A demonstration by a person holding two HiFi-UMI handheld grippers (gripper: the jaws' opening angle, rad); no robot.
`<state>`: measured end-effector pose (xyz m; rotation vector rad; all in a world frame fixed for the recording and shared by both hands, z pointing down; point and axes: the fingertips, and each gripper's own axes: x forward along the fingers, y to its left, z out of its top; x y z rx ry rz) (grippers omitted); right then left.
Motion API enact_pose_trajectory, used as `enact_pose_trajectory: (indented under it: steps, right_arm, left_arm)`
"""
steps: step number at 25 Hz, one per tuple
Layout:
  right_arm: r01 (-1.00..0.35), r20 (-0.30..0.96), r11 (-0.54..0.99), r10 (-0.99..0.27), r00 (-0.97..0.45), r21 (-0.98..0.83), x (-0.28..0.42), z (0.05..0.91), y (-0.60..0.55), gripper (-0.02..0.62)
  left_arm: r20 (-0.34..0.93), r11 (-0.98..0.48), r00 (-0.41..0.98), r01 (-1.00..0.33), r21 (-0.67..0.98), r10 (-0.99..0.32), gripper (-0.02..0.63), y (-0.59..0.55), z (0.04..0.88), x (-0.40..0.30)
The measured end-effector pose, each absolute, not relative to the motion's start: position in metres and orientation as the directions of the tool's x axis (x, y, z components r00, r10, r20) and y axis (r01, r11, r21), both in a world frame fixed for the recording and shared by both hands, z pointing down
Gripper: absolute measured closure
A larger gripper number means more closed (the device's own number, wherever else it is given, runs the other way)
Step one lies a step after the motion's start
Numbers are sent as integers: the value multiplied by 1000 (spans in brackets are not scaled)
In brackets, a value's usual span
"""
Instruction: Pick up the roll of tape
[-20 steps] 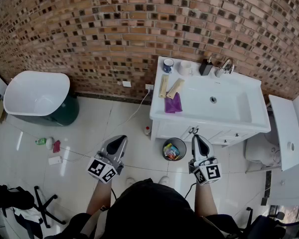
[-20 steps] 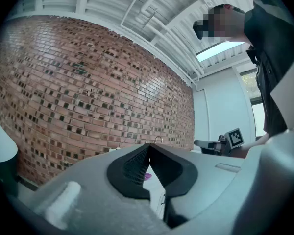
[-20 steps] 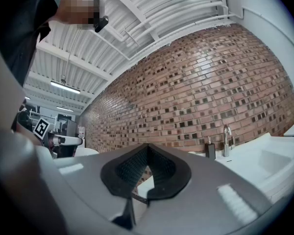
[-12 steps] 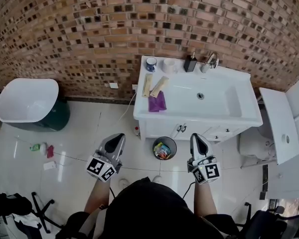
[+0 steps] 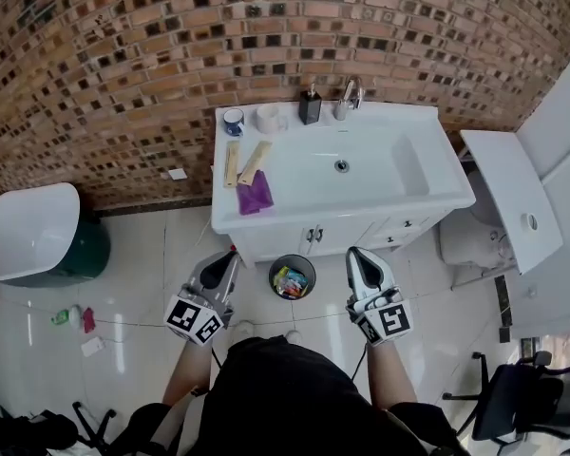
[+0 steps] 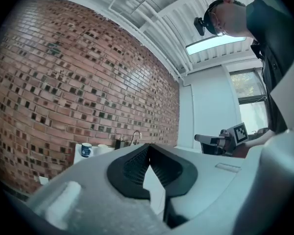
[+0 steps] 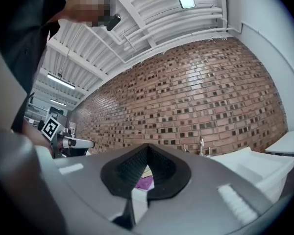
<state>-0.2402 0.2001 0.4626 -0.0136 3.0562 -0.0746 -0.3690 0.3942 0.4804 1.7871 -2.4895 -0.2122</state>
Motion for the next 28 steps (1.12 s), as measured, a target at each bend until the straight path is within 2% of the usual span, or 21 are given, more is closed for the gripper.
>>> enact_pose_trajectory:
  steps: [11, 21, 28]
  right_arm:
    - [-203, -110, 970, -218, -970, -132, -229, 464, 177, 592]
    - [-356, -113, 928, -368, -923, -112, -230, 452, 199, 592]
    - [-507, -125, 857, -515, -848, -95, -197, 443, 209, 592]
  left_arm:
    - [-37, 98, -105, -985, 145, -994, 604, 350, 466, -390]
    - [-82, -84, 71, -984, 159, -994, 604, 340, 457, -414]
    - [-100, -258, 244, -952, 168, -965, 604, 316, 457, -396]
